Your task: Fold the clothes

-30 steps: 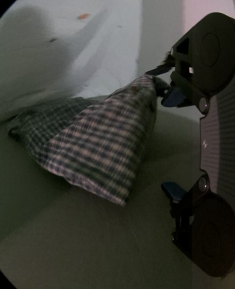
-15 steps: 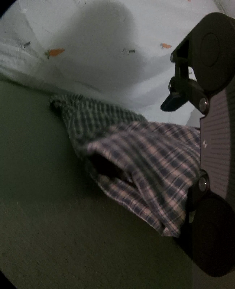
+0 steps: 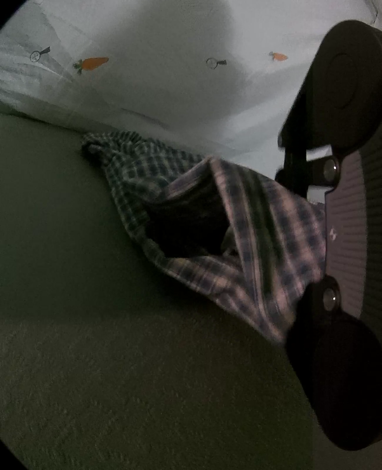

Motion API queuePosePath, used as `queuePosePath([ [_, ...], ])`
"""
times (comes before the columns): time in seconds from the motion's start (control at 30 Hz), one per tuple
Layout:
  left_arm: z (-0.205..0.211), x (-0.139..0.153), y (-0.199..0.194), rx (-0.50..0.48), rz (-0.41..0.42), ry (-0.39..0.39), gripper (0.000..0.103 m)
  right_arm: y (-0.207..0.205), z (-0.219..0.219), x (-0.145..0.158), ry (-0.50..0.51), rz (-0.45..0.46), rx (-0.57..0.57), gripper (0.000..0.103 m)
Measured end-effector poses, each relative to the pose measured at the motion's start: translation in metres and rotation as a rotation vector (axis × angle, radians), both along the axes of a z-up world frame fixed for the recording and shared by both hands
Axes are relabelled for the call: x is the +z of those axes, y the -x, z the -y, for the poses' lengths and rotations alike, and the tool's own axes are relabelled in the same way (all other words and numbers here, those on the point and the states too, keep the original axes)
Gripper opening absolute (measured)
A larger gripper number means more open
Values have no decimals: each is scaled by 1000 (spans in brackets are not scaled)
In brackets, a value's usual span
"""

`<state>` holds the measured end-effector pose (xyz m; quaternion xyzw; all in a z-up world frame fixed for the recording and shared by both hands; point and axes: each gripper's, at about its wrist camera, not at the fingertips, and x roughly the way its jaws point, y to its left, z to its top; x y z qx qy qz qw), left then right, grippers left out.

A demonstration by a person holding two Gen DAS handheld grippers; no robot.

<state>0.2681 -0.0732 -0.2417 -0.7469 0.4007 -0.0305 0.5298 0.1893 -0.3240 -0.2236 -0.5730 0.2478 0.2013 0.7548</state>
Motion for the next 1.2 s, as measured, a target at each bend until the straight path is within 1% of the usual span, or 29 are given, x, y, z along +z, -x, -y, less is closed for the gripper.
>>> queuePosePath([
  [0.03, 1, 6, 1, -8, 6, -21, 19, 0, 1, -2, 32, -23, 19, 9],
  [0.07, 1, 12, 2, -16, 12, -42, 17, 0, 1, -3, 59, -47, 37, 10],
  [0.1, 1, 17, 6, -24, 12, -51, 16, 1, 4, 0, 48, -76, 53, 9],
  [0.2, -1, 32, 22, -47, 6, -60, 14, 7, 14, 26, -36, -175, 77, 9],
  [0.23, -2, 37, 33, -50, -10, -46, 14, 11, 20, 38, -77, -215, 82, 9],
  [0.3, -5, 47, 60, -53, -55, -1, 14, 25, 30, 64, -153, -301, 102, 9],
  [0.4, -7, 63, 101, -60, -152, 29, 14, 48, 48, 103, -288, -472, 136, 9],
  [0.47, -5, 70, 118, -37, -222, 67, 15, 56, 57, 119, -365, -559, 135, 9],
  [0.53, -4, 75, 117, -15, -258, 92, 17, 54, 61, 129, -410, -608, 126, 9],
  [0.6, -3, 83, 101, -11, -249, 107, 23, 41, 66, 133, -452, -630, 109, 9],
  [0.63, -2, 88, 86, -19, -232, 107, 28, 28, 67, 137, -477, -636, 96, 9],
  [0.67, -2, 93, 70, -29, -211, 106, 32, 15, 70, 140, -501, -636, 80, 9],
  [0.73, -1, 102, 28, -47, -158, 98, 33, -18, 75, 148, -537, -611, 57, 9],
  [0.8, 0, 107, -17, -66, -93, 76, 35, -49, 79, 159, -571, -565, 32, 9],
  [0.83, 0, 109, -41, -75, -59, 64, 45, -67, 82, 163, -593, -536, 7, 9],
  [0.87, 1, 112, -65, -94, -21, 34, 65, -87, 83, 163, -613, -508, -21, 9],
  [0.9, 2, 115, -90, -117, 20, -4, 76, -111, 84, 161, -630, -479, -58, 9],
  [0.93, 4, 121, -113, -135, 42, -45, 87, -136, 84, 155, -647, -457, -111, 11],
  [1.0, 6, 130, -141, -164, 70, -131, 87, -176, 83, 141, -676, -422, -230, 20],
  [1.03, 6, 134, -150, -181, 88, -177, 87, -190, 81, 135, -692, -366, -292, 29],
  [1.07, 6, 139, -157, -200, 109, -224, 87, -197, 80, 133, -721, -311, -338, 35],
  [1.1, 6, 144, -161, -212, 136, -273, 88, -201, 81, 132, -755, -277, -370, 44],
  [1.13, 6, 146, -162, -225, 156, -331, 88, -202, 83, 132, -810, -233, -412, 64],
  [1.17, 7, 148, -162, -242, 171, -395, 88, -199, 86, 132, -868, -182, -454, 73],
  [1.2, 7, 149, -161, -258, 186, -459, 88, -195, 88, 131, -914, -145, -494, 74],
])
